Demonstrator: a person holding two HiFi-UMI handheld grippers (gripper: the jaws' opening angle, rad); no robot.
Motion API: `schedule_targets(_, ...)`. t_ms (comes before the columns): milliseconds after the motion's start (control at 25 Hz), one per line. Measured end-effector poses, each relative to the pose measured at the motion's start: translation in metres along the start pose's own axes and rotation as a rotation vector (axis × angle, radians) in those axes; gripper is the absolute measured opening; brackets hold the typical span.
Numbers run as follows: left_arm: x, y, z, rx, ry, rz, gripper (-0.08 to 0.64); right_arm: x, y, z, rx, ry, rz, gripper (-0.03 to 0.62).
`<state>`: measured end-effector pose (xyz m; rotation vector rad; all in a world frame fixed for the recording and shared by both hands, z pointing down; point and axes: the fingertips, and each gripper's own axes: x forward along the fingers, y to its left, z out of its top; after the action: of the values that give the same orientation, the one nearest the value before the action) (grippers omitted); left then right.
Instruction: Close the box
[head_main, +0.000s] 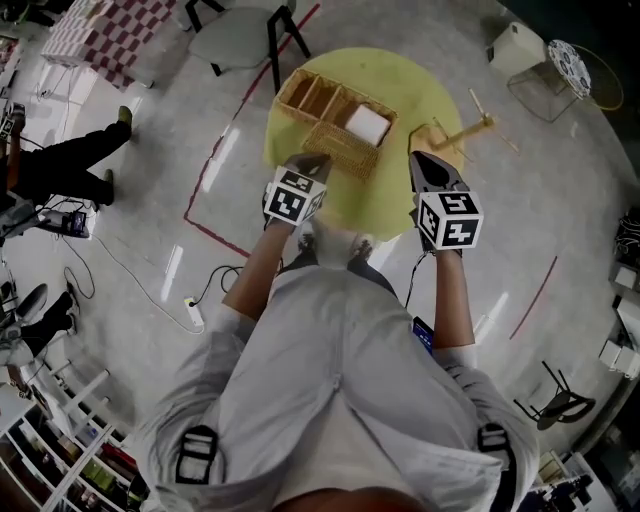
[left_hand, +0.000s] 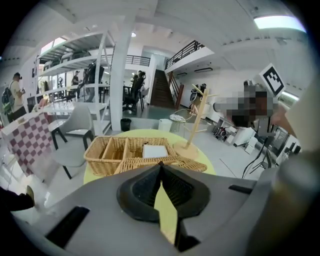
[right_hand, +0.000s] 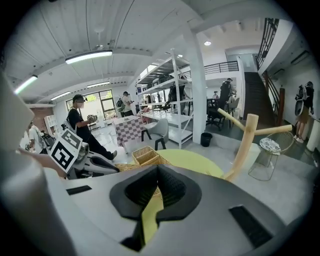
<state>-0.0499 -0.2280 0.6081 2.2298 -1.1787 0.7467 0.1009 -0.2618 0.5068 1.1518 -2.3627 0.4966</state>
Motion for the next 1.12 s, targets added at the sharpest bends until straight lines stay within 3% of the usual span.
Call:
schedule_targets(360,0.005,0.014,0.078,0.086,-0.095,-0.015,0.039,-0.004,-0.002,0.018,0.002,-0.038,-0.034,0.023)
schedule_targets(720,0.055,0.030,0.134,0.111,-0.164,0.006,0.040,-0.005,-0.031,0.027,0.038,-0.046,-0.071,0.023)
schedule_targets(1120,0.137,0.054,0.152,0.112,-0.089,-0.015,0.040,0.010,-0.056,0.018,0.074,0.002,-0.112,0.023)
